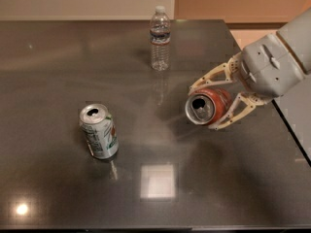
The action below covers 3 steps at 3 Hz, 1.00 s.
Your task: Place coke can upright
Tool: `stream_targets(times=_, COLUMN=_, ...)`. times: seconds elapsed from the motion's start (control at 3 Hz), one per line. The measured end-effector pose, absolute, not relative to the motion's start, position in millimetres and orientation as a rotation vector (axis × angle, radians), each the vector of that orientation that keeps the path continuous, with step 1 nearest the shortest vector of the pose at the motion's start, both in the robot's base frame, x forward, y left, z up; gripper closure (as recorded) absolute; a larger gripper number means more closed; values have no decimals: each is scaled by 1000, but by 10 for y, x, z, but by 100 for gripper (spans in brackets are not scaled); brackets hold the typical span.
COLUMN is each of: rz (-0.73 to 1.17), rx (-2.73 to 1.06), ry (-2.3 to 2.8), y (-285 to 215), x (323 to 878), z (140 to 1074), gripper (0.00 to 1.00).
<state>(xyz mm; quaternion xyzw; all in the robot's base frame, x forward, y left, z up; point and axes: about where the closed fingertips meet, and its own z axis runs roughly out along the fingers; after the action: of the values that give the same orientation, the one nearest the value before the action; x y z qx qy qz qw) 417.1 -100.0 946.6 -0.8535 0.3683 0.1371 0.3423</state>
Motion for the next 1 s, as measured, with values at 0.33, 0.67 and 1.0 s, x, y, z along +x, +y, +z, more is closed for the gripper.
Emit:
stream_targets(times=0.33, rz=318, rx=-2093, ry=1061, y=-1010, x=4217, z=9569, gripper=100)
stream_targets(times=0.67, rz=264, rx=-1997, ry=1157, y=-1046, x=4264, z=9663, gripper=100)
stream_targets(times=1.0, rz=264, rx=-1997, ry=1157, y=-1046, x=4264, z=9663, gripper=100)
